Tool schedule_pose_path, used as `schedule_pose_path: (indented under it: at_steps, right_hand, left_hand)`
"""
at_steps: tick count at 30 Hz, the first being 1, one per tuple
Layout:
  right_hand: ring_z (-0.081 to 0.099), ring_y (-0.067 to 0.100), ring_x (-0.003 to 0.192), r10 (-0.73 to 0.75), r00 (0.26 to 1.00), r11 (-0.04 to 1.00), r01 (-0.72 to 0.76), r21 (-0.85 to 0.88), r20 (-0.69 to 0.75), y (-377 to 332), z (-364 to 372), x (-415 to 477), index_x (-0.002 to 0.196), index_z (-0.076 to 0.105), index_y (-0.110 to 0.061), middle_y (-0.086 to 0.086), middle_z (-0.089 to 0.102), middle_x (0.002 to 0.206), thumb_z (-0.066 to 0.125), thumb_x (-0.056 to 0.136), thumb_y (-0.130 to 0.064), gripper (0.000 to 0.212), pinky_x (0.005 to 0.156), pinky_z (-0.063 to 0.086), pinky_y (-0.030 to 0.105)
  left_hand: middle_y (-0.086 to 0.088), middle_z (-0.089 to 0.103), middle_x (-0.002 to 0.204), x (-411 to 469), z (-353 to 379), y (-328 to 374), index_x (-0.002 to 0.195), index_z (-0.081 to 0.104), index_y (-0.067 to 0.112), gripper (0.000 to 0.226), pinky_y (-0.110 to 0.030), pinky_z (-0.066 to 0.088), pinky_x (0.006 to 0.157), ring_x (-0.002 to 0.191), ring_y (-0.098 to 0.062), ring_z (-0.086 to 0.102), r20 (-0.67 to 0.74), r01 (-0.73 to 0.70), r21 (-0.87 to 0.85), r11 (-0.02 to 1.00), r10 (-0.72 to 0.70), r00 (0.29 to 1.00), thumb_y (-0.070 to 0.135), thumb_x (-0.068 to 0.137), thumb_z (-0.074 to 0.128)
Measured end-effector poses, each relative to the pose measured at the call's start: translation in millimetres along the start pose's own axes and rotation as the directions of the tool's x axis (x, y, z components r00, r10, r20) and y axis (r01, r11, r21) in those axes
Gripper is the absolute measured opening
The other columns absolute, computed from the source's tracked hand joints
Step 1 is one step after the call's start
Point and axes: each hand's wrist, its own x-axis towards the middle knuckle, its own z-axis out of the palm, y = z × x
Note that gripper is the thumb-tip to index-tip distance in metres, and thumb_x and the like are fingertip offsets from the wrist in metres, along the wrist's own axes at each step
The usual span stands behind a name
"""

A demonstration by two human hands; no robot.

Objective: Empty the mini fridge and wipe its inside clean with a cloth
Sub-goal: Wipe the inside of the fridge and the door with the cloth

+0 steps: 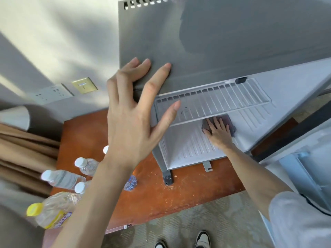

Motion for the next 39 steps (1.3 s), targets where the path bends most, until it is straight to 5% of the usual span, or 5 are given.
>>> schedule_pose_path:
  at_steps: [5,15,20,27,39]
  right_hand:
    - [0.022,0.038,0.151,0.009,0.999,0.992,-0.014,-0.127,-0.038,14,20,-73,0.161,0.015,-0.026,0.015,0.027,0.163,-0.002,0.101,-0.053,0.068,0.118,0.026,0.062]
    - [0.04,0.046,0.14,0.024,1.0,0.999,-0.024,0.043,0.002,14,1,12,0.146,0.05,-0.015,0.023,0.047,0.149,0.022,0.098,-0.05,0.066,0.115,0.031,0.06]
    - [0.018,0.034,0.153,-0.037,0.999,0.996,0.037,0.075,0.005,-37,11,3,0.157,0.029,-0.029,0.009,0.024,0.165,0.001,0.097,-0.062,0.075,0.124,0.013,0.055]
    - [0.014,0.025,0.155,-0.275,0.959,0.947,0.283,0.151,-0.069,-104,57,-136,0.157,0.025,-0.04,-0.004,0.02,0.166,0.028,0.106,-0.049,0.052,0.122,0.014,0.049]
    - [0.019,0.031,0.154,-0.323,0.946,0.944,0.319,0.088,0.039,-147,48,-23,0.157,0.026,-0.034,0.003,0.027,0.165,0.032,0.104,-0.051,0.056,0.125,0.015,0.051]
  left_hand:
    - [-0.026,0.054,0.139,0,-3,0,0.149,0.058,0.012,0.05,-0.022,0.022,0.123,0.141,-0.041,0.048,0.0,-0.014,0.001,1.0,0.014,1.0,0.034,0.105,0.067]
    - [-0.03,0.052,0.133,0,12,-8,0.148,0.05,0.017,0.042,-0.029,0.026,0.125,0.136,-0.047,0.049,-0.089,-0.053,0.015,0.998,0.055,0.995,0.021,0.108,0.062]
    - [-0.025,0.048,0.135,-1,12,-2,0.148,0.05,0.019,0.039,-0.029,0.028,0.125,0.138,-0.046,0.049,-0.087,-0.015,-0.025,1.0,0.013,0.996,0.026,0.11,0.059]
    - [-0.018,0.046,0.135,-1,10,2,0.147,0.05,0.022,0.038,-0.024,0.027,0.123,0.138,-0.041,0.047,-0.086,0.012,-0.038,0.999,-0.015,0.996,0.027,0.11,0.056]
    - [-0.007,0.039,0.134,-2,11,1,0.145,0.057,0.017,0.037,-0.034,0.032,0.124,0.138,-0.042,0.048,-0.104,0.009,-0.087,0.996,-0.018,0.994,0.022,0.108,0.06]
